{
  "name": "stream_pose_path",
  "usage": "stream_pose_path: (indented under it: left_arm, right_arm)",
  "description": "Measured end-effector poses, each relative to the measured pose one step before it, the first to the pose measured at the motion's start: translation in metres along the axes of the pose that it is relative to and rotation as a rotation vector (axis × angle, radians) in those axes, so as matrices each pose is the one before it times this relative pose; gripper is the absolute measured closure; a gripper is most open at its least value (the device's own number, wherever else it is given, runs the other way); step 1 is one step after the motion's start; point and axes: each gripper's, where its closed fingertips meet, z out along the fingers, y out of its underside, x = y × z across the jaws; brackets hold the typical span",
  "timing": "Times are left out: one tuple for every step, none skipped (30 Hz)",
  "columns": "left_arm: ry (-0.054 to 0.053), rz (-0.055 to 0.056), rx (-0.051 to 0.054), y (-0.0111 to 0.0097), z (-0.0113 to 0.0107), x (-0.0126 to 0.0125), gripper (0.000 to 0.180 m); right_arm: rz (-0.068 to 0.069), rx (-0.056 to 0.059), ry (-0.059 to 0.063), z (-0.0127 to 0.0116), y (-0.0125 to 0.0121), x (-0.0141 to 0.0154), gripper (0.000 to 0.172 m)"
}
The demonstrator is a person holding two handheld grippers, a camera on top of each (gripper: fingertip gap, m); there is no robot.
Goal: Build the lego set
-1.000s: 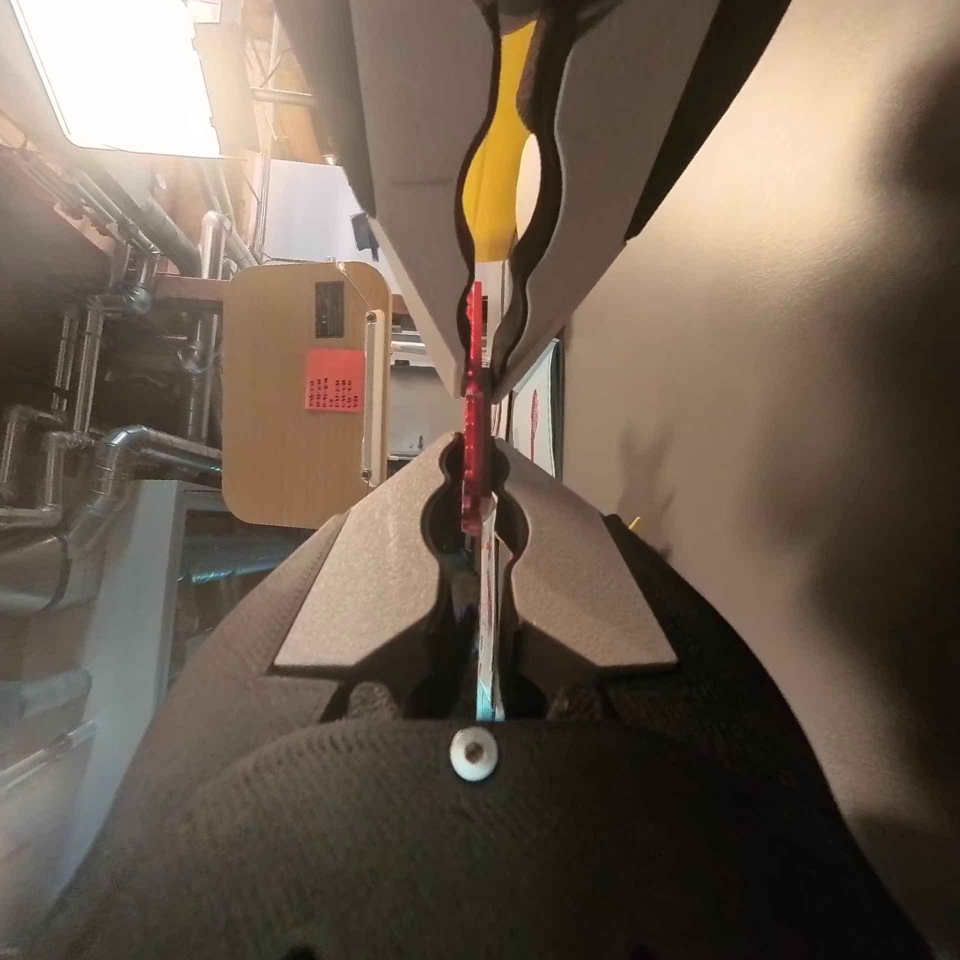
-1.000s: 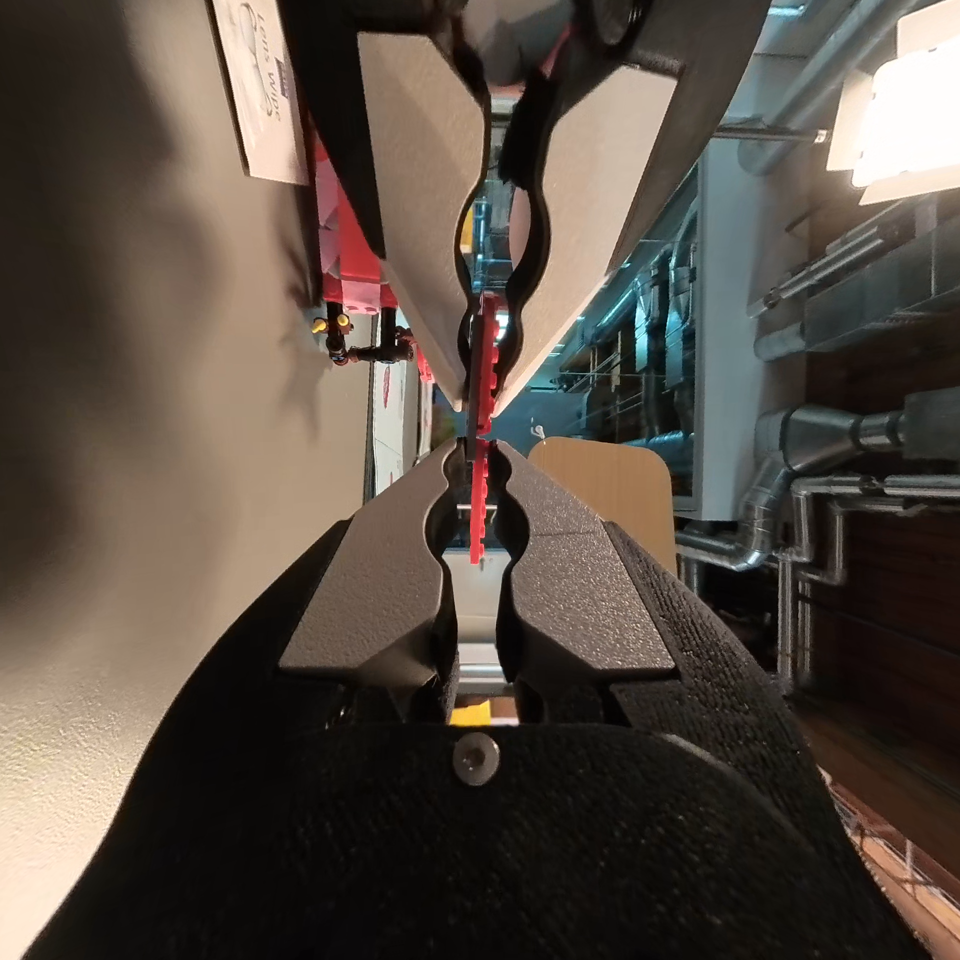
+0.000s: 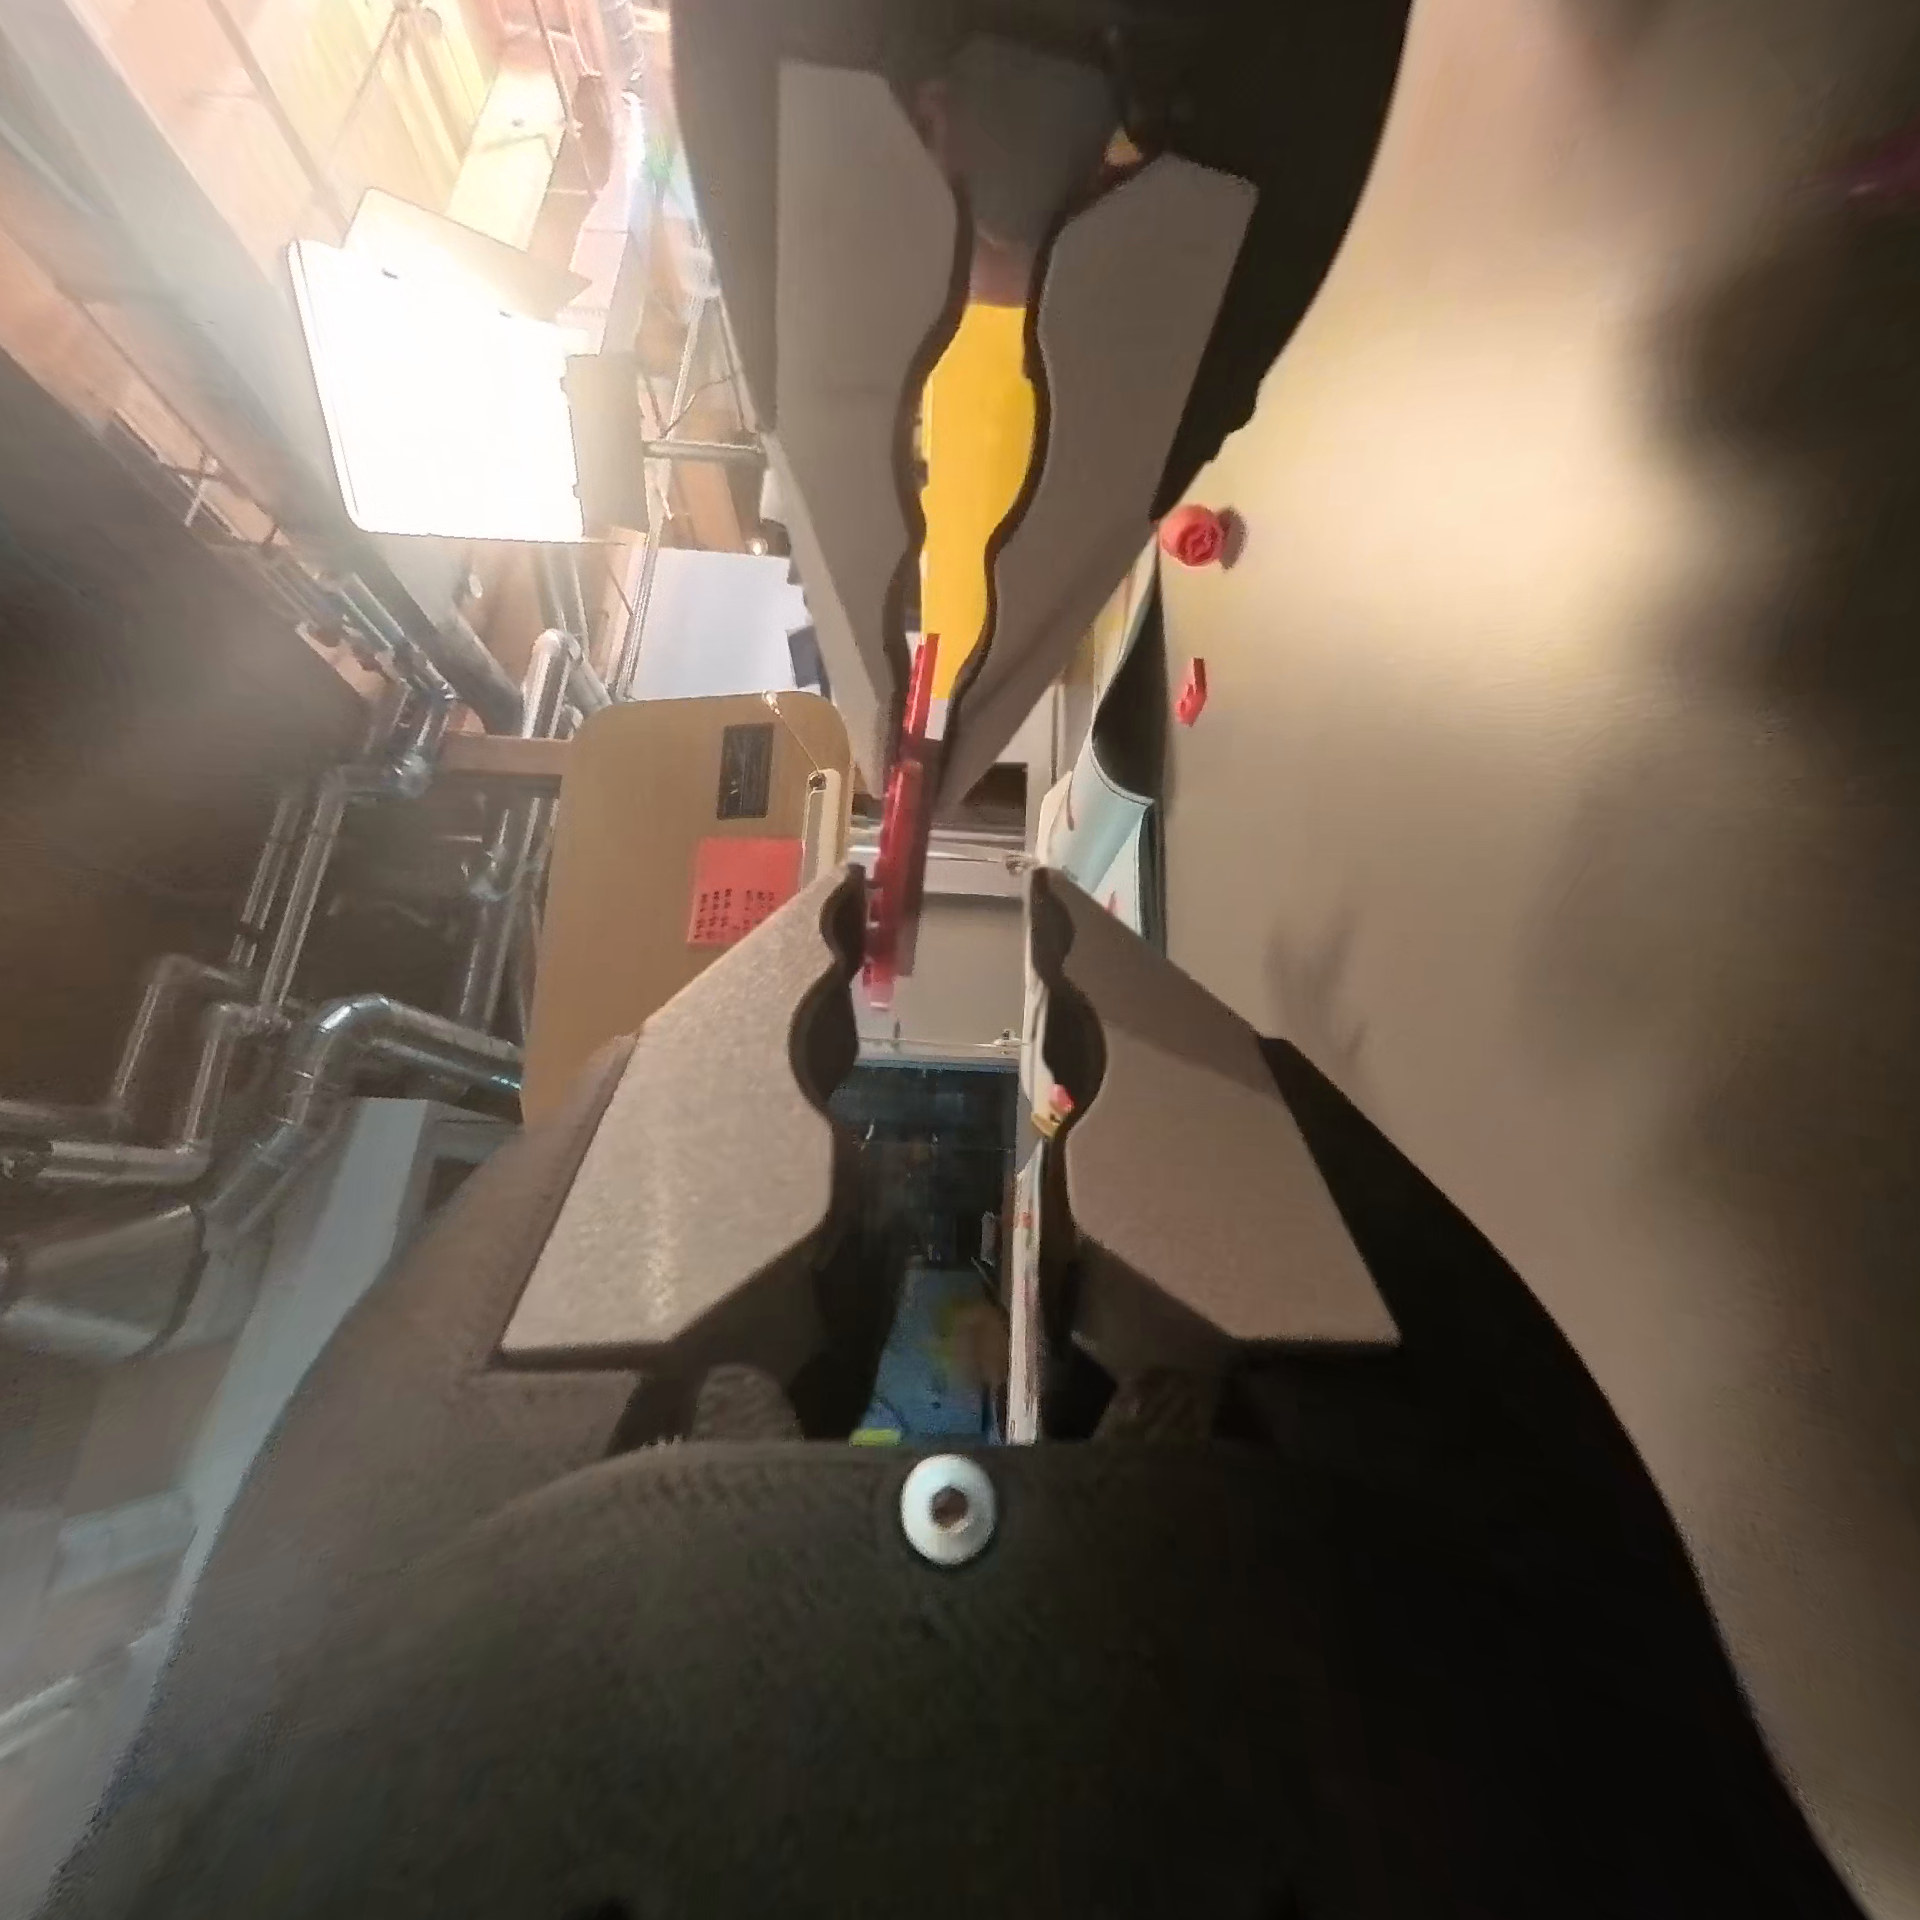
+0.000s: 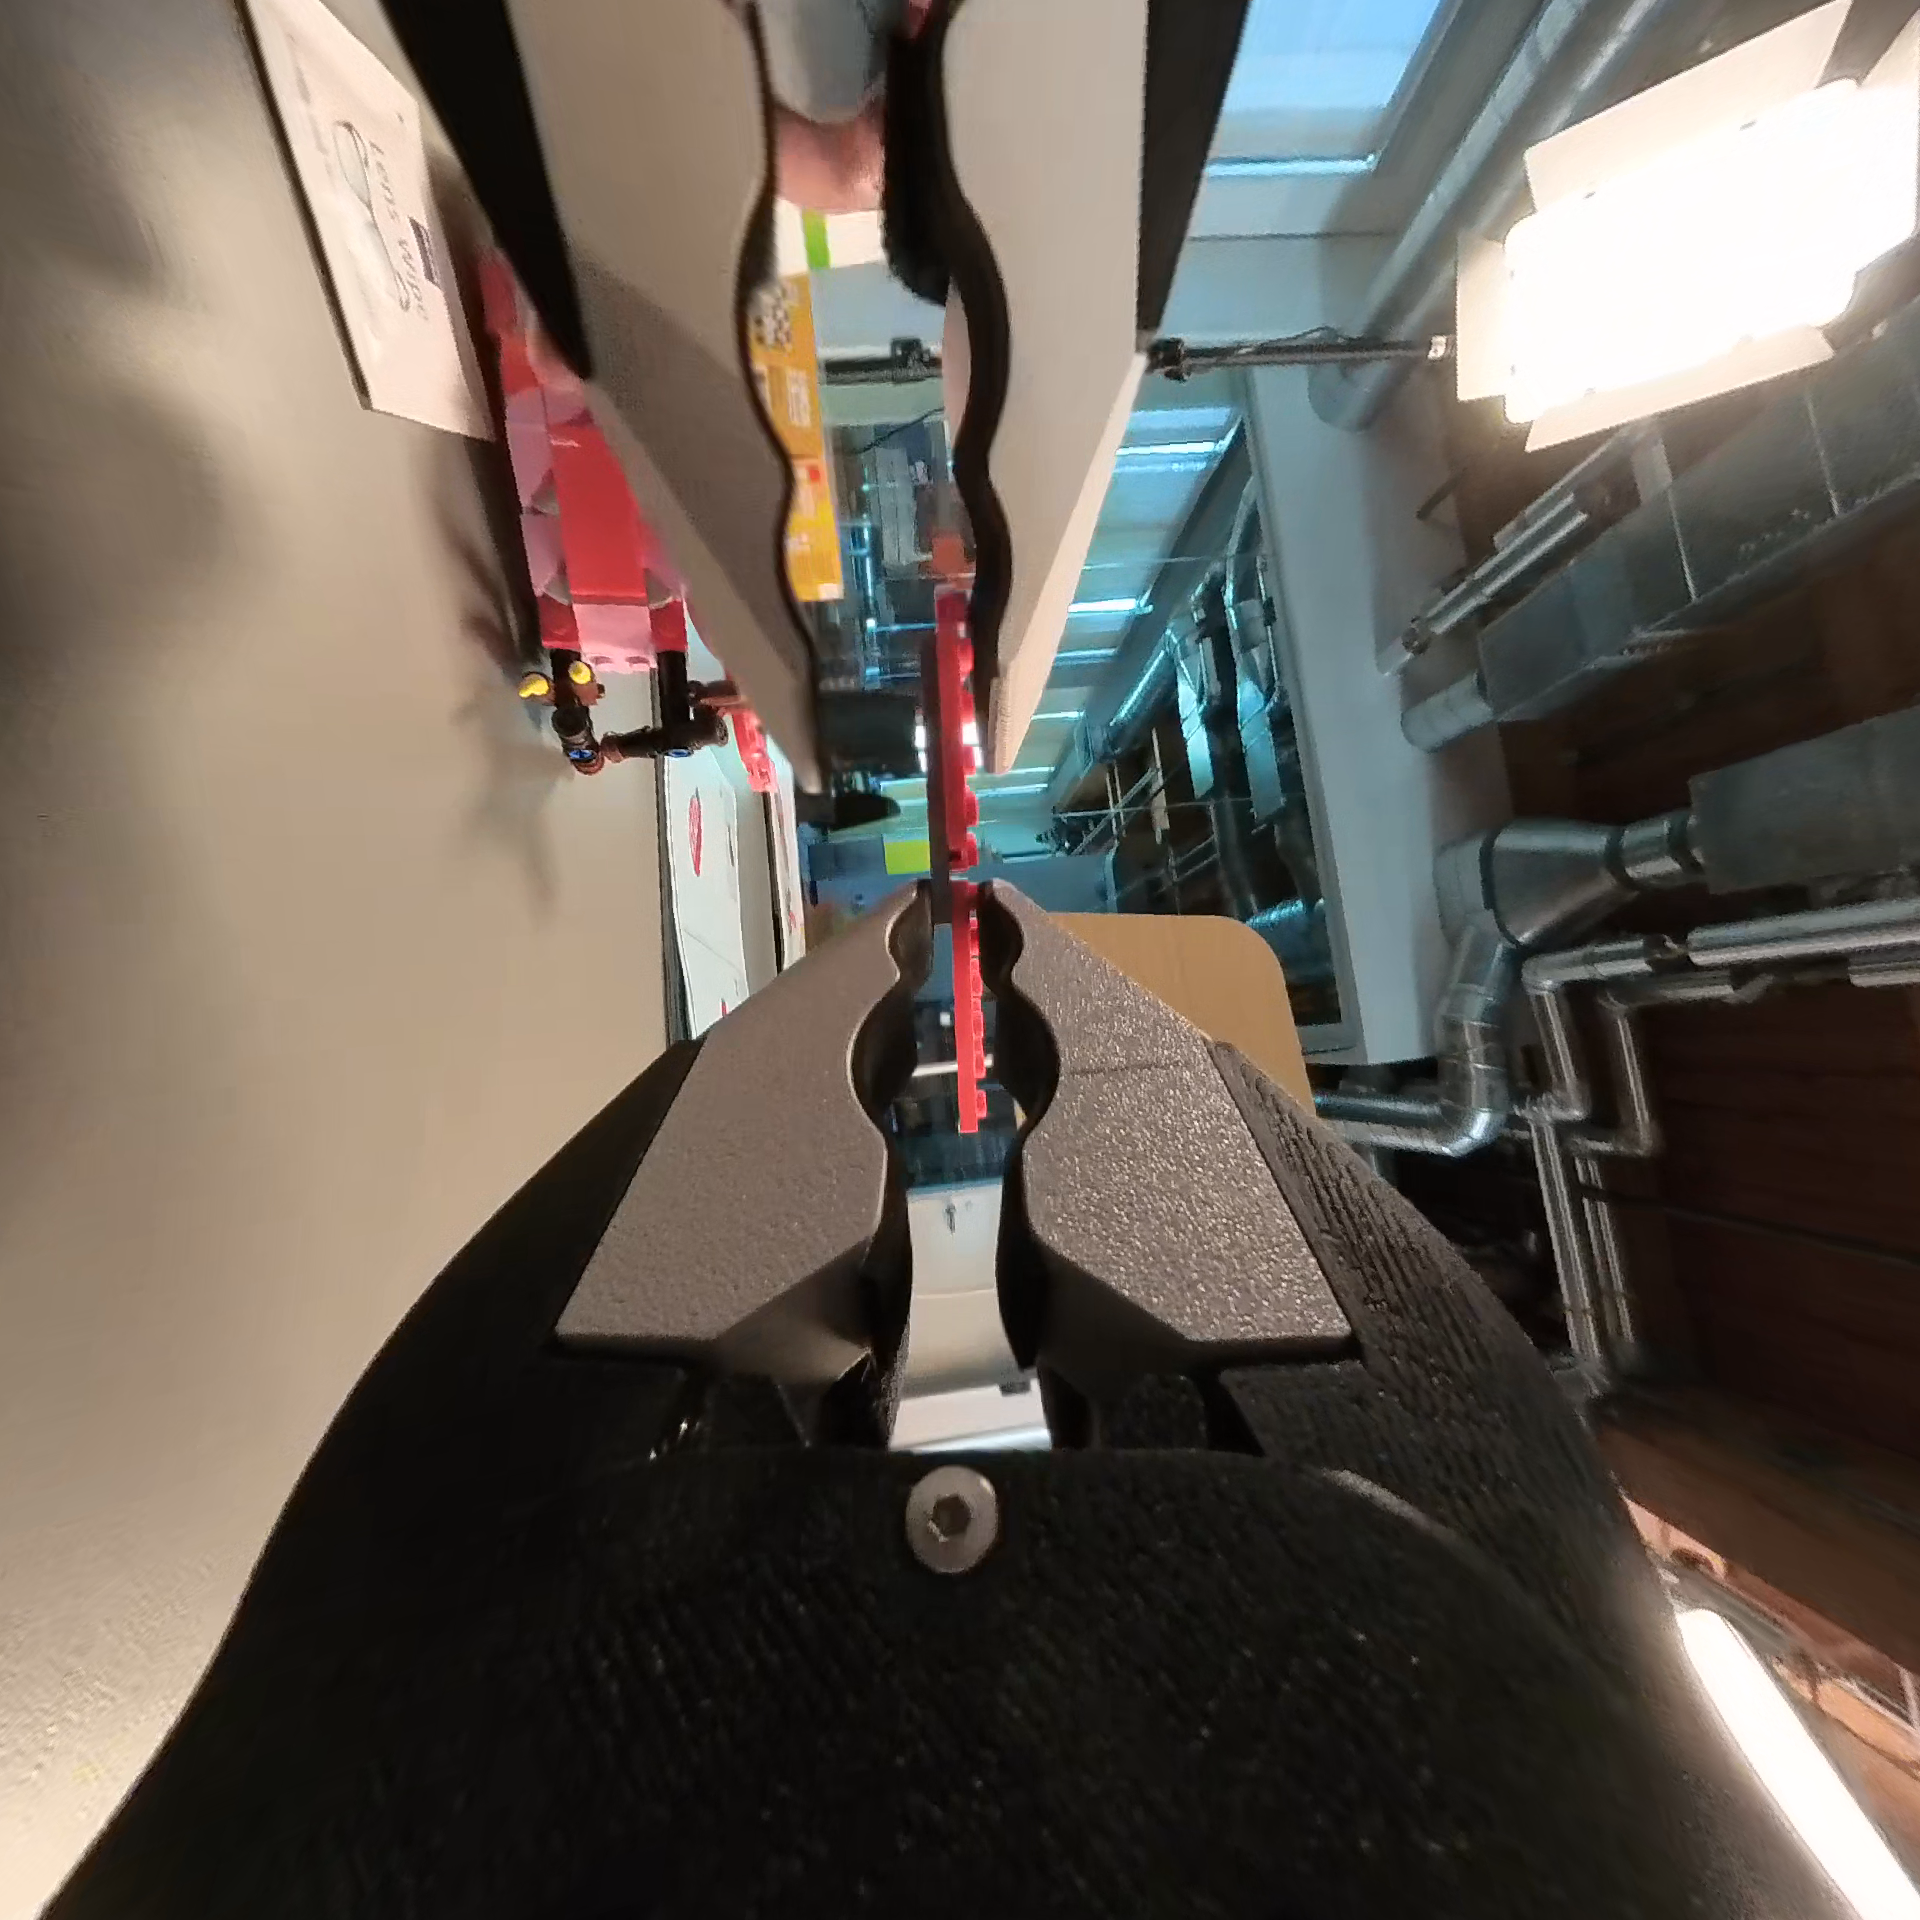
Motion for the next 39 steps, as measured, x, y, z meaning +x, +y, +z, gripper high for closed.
stream_pose_path:
  left_arm:
    - [0.0021, 0.0109, 0.0053, -0.00031, -0.00041, 0.00092, 0.148]
    - [0.0027, 0.0097, 0.0065, -0.00055, -0.00077, 0.00079, 0.147]
    - [0.0003, 0.007, 0.0074, -0.00073, -0.00094, 0.00015, 0.146]
    - [-0.0002, 0.0055, 0.0064, -0.00039, -0.00081, -0.00032, 0.146]
    - [0.0039, 0.0045, 0.0041, 0.00026, -0.00083, 0.00031, 0.146]
    - [0.0006, 0.0033, 0.0019, 0.00088, -0.00048, 0.00003, 0.146]
    - [-0.002, 0.0027, 0.0011, 0.00092, -0.00049, -0.00019, 0.146]
    - [-0.0004, 0.0009, 0.0065, -0.00009, -0.00067, 0.00007, 0.146]
    - [-0.0008, -0.0018, 0.0117, -0.00121, -0.00091, -0.00018, 0.146]
    - [-0.0013, -0.0045, 0.007, -0.001, -0.0006, -0.00035, 0.146]
    - [-0.0024, -0.0047, 0.0019, -0.00023, -0.00014, -0.00051, 0.146]
    - [-0.0025, -0.0063, 0.0016, -0.00014, -0.00008, -0.00051, 0.146]
    - [-0.0012, -0.0095, 0.0068, -0.00083, -0.00036, -0.00031, 0.145]
    - [-0.0042, -0.0168, 0.015, -0.00215, -0.00082, -0.00103, 0.146]
    - [-0.0069, -0.0275, 0.0239, -0.00352, -0.00134, -0.0022, 0.148]
    - [-0.0055, -0.0287, 0.0218, -0.00347, -0.0013, -0.00252, 0.149]
    - [-0.0052, -0.0195, 0.0144, -0.00251, -0.00101, -0.00239, 0.151]
    - [-0.0013, -0.0048, 0.0072, -0.00141, -0.00069, -0.00104, 0.152]
    - [-0.0004, 0.0044, 0.0016, -0.00043, -0.00021, -0.00004, 0.152]
    - [-0.0021, 0.0051, 0.0012, -0.00009, -0.00016, 0.00023, 0.153]
    - [0.0015, 0.002, 0.001, -0.00005, 0.00005, 0.00066, 0.153]
    - [0.0023, -0.0013, -0.0001, 0.00024, -0.00006, 0.00049, 0.153]
    - [-0.0005, -0.0024, 0.0007, 0.00011, 0.0, -0.00002, 0.153]
    - [0.0005, -0.0011, 0.0002, 0.00025, -0.0001, 0.0, 0.153]
    - [0.0013, -0.0001, 0.0016, -0.00014, -0.00023, 0.00007, 0.153]
    - [0.0009, -0.0014, 0.0017, -0.00032, -0.00023, -0.00008, 0.154]
    - [-0.0029, -0.002, 0.0008, -0.00023, -0.00028, -0.00077, 0.156]
    - [-0.0023, -0.0001, 0.0014, -0.00044, -0.0004, -0.0009, 0.159]
    - [-0.0071, 0.0021, 0.0023, -0.00039, -0.00061, -0.00156, 0.165]
    - [-0.0055, 0.0022, 0.0019, -0.0004, -0.00071, -0.00144, 0.171]
    - [0.0086, 0.001, -0.0029, 0.00032, -0.00004, 0.00065, 0.172]
    - [0.0091, -0.0002, -0.0068, 0.00068, 0.00036, 0.00085, 0.172]
    - [0.0063, -0.0002, -0.0058, 0.0004, 0.00042, 0.00057, 0.173]
    - [0.004, 0.0005, -0.0053, 0.00014, 0.00022, 0.00022, 0.173]
    - [-0.0011, -0.0003, -0.0089, 0.00083, 0.00028, -0.00086, 0.173]
    - [0.003, -0.0022, -0.0099, 0.00121, 0.00024, -0.0004, 0.173]
    - [0.0016, -0.0063, -0.0124, 0.00201, 0.00046, -0.00027, 0.173]
    - [-0.008, -0.0043, -0.0196, 0.00336, 0.00069, -0.00149, 0.173]
    - [-0.0169, -0.0038, -0.0245, 0.00436, 0.00082, -0.00269, 0.173]
  right_arm:
    - [0.001, 0.0095, -0.0014, -0.00076, -0.00053, 0.00035, 0.167]
    - [-0.0007, 0.0109, -0.0039, -0.00081, -0.00068, -0.00026, 0.167]
    - [-0.0025, 0.0164, -0.0051, -0.00083, -0.00149, -0.00046, 0.167]
    - [0.0, 0.0186, -0.0025, -0.00103, -0.00166, -0.00004, 0.167]
    - [0.0045, 0.012, 0.0003, -0.0009, -0.00094, 0.00077, 0.167]
    - [0.0067, 0.0086, -0.0021, -0.00075, -0.00044, 0.00064, 0.167]
    - [0.0077, 0.0092, -0.0045, -0.00068, -0.00069, 0.00012, 0.167]
    - [0.0077, 0.008, -0.0034, -0.00062, -0.0006, 0.00005, 0.167]
    - [0.0073, 0.0078, -0.0032, -0.00058, -0.00094, 0.00007, 0.167]
    - [0.0085, 0.0068, -0.0033, -0.00029, -0.00098, -0.00016, 0.166]
    - [0.0081, 0.004, -0.0015, -0.00018, -0.00061, 0.00008, 0.167]
    - [0.0061, 0.003, 0.0002, -0.00022, -0.00038, 0.00035, 0.167]
    - [0.006, 0.0041, -0.0004, -0.00027, -0.00059, 0.00029, 0.167]
    - [0.0065, 0.0062, -0.0003, -0.00034, -0.00092, 0.00039, 0.166]
    - [0.0063, 0.0075, 0.0017, -0.00044, -0.00138, 0.00077, 0.166]
    - [0.0059, 0.0056, 0.0033, -0.00046, -0.00116, 0.00111, 0.166]
    - [0.005, 0.0031, 0.0035, -0.00026, -0.00063, 0.00109, 0.166]
    - [0.0037, 0.0025, 0.0028, -0.00029, -0.00056, 0.00107, 0.166]
    - [0.0031, 0.003, 0.0003, -0.00038, -0.00057, 0.00049, 0.166]
    - [0.0014, 0.002, -0.0023, -0.00008, -0.00044, -0.0001, 0.167]
    - [-0.0013, 0.0013, -0.002, -0.00002, -0.00045, -0.00031, 0.167]
    - [-0.0017, 0.0023, -0.0018, -0.00001, -0.00066, -0.00046, 0.166]
    - [0.0008, 0.0027, -0.001, 0.00012, -0.00089, -0.00015, 0.167]
    - [0.0018, 0.0014, -0.0007, 0.00007, -0.00062, -0.00007, 0.167]
    - [-0.0002, 0.0002, -0.0004, 0.00005, -0.00027, 0.00003, 0.166]
    - [-0.0016, -0.0001, 0.0, 0.0001, -0.00023, -0.00003, 0.167]
    - [-0.0013, -0.0006, -0.0008, 0.00015, -0.00017, -0.00028, 0.166]
    - [-0.0008, 0.0001, -0.0016, 0.00016, -0.00037, -0.00042, 0.166]
    - [-0.0007, 0.0014, -0.0021, 0.00016, -0.00053, -0.00049, 0.166]
    - [-0.0015, 0.0022, -0.0009, 0.00016, -0.0007, -0.00047, 0.166]
    - [-0.0015, 0.0008, 0.002, 0.00011, -0.00042, 0.00005, 0.166]
    - [0.0017, -0.0008, 0.0014, 0.00015, 0.00003, 0.00025, 0.166]
    - [0.0054, 0.0, 0.0004, 0.00006, 0.00026, 0.0002, 0.165]
    - [0.0077, -0.0003, 0.0036, 0.00004, 0.00016, 0.00078, 0.165]
    - [0.0099, -0.0033, 0.0079, 0.00027, 0.00052, 0.00147, 0.164]
    - [0.0106, -0.0047, 0.0109, 0.00059, 0.00065, 0.00188, 0.163]
    - [0.008, -0.0048, 0.0101, 0.00055, 0.00089, 0.00178, 0.159]
    - [0.0052, -0.0037, 0.0069, 0.00025, 0.00088, 0.00141, 0.155]
    - [0.0055, 0.0, 0.0045, -0.0003, 0.00044, 0.00118, 0.152]
